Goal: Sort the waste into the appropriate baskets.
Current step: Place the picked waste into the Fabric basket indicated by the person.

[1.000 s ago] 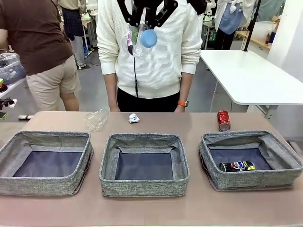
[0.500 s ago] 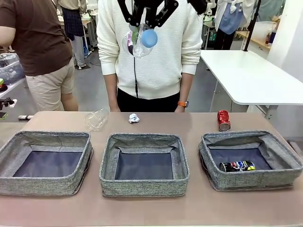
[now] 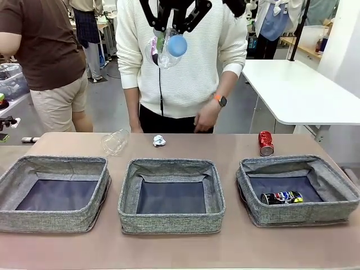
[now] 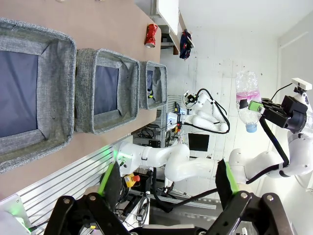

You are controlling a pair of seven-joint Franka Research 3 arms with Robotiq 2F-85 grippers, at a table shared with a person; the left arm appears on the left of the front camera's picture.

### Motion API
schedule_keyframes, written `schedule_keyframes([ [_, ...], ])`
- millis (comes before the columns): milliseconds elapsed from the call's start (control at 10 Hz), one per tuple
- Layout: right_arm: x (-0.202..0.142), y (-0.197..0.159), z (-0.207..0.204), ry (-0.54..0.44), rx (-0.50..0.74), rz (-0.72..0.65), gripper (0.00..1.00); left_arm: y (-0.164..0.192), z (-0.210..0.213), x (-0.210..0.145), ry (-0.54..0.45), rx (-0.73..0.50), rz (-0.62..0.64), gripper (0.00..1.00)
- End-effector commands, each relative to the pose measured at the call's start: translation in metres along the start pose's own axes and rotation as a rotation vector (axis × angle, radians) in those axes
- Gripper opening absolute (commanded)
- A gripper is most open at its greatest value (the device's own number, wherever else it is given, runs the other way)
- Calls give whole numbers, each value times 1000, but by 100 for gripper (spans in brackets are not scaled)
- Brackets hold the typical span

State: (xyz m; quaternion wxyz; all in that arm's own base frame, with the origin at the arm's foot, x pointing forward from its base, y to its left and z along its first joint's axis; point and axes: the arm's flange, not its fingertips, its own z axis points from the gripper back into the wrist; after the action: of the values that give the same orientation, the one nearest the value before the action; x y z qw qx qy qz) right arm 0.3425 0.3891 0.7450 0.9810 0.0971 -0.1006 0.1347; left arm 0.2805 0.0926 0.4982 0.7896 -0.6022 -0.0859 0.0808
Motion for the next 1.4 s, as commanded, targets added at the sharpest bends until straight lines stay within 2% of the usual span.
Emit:
schedule_keyframes([
  [0,-1,0,2,-1,6,-4,18,-5,0,-1,-4,-20,5,100],
  [1000,0,0,0,0,0,1,18,-5,0,-1,-4,-20,5,100],
  [1300,-31,-12,-45,-10,4,67,18,-5,0,-1,-4,-20,5,100],
])
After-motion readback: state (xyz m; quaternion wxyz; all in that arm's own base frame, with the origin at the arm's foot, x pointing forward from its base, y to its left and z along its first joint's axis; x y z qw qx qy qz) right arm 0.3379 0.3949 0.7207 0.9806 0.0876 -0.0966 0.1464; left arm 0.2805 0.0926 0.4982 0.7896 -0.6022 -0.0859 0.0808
